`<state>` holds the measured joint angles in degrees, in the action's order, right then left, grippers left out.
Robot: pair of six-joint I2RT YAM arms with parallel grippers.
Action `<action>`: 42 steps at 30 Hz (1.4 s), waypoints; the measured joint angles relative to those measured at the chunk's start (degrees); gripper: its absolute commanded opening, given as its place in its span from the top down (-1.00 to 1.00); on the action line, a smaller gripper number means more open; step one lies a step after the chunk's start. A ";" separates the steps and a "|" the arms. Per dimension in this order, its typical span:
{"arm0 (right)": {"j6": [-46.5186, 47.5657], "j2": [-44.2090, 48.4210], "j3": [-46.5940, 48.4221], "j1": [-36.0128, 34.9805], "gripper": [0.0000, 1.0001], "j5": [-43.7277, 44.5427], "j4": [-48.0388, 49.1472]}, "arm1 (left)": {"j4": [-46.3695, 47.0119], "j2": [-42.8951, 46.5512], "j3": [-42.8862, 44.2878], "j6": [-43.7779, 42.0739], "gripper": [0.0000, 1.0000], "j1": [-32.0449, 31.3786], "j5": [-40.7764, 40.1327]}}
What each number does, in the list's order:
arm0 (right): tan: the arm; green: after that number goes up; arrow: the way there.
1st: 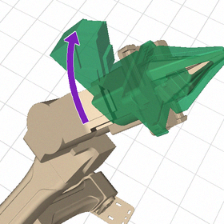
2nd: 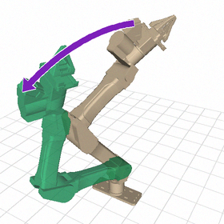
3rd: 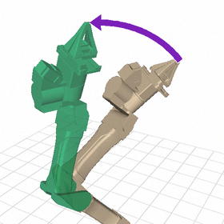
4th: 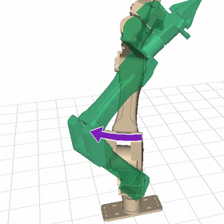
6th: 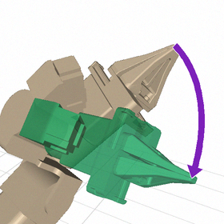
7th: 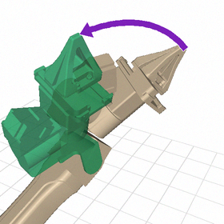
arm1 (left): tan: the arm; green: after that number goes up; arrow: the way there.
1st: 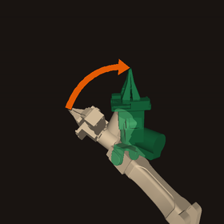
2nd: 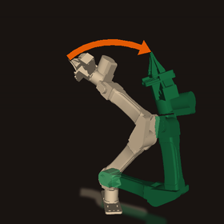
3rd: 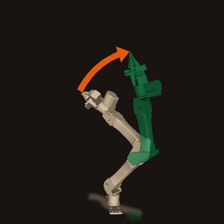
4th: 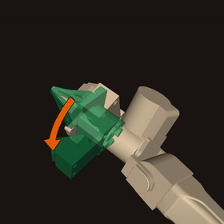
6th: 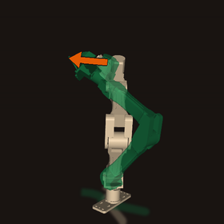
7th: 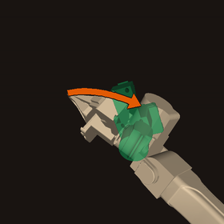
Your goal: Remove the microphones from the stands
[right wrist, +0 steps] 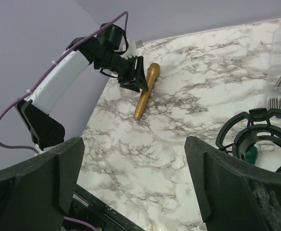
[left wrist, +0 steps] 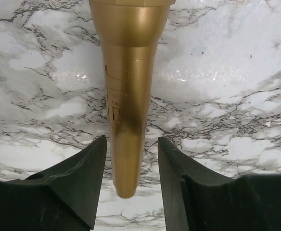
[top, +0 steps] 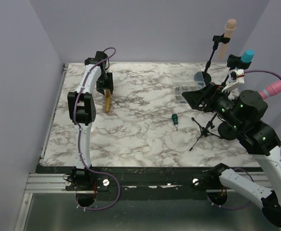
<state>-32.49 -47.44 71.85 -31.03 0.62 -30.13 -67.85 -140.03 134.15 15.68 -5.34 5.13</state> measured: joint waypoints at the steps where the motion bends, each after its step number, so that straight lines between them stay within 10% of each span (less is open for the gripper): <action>1: 0.00 0.04 0.02 0.00 -0.89 0.04 -0.02 | 0.00 0.00 0.00 0.00 -0.01 0.02 0.00; 13: 0.61 0.35 -1.53 0.00 -0.90 1.05 -0.11 | 0.72 2.29 -2.93 0.26 -0.49 0.04 0.42; 21: 2.58 -1.62 -2.32 0.00 -0.91 4.11 -4.13 | 4.13 20.33 -9.51 0.87 -0.67 -0.72 2.97; 29: 2.95 -1.86 1.31 0.00 -0.91 14.82 -13.49 | 19.37 51.95 -31.78 1.03 -0.75 -13.66 8.26; 42: -1.84 4.96 1.18 0.00 -0.74 33.92 -27.19 | 28.87 59.01 -48.17 -2.03 -0.77 -25.00 7.50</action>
<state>-34.33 -42.48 73.03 -31.03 34.54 -57.32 -38.98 -81.01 85.97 13.65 -30.35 12.62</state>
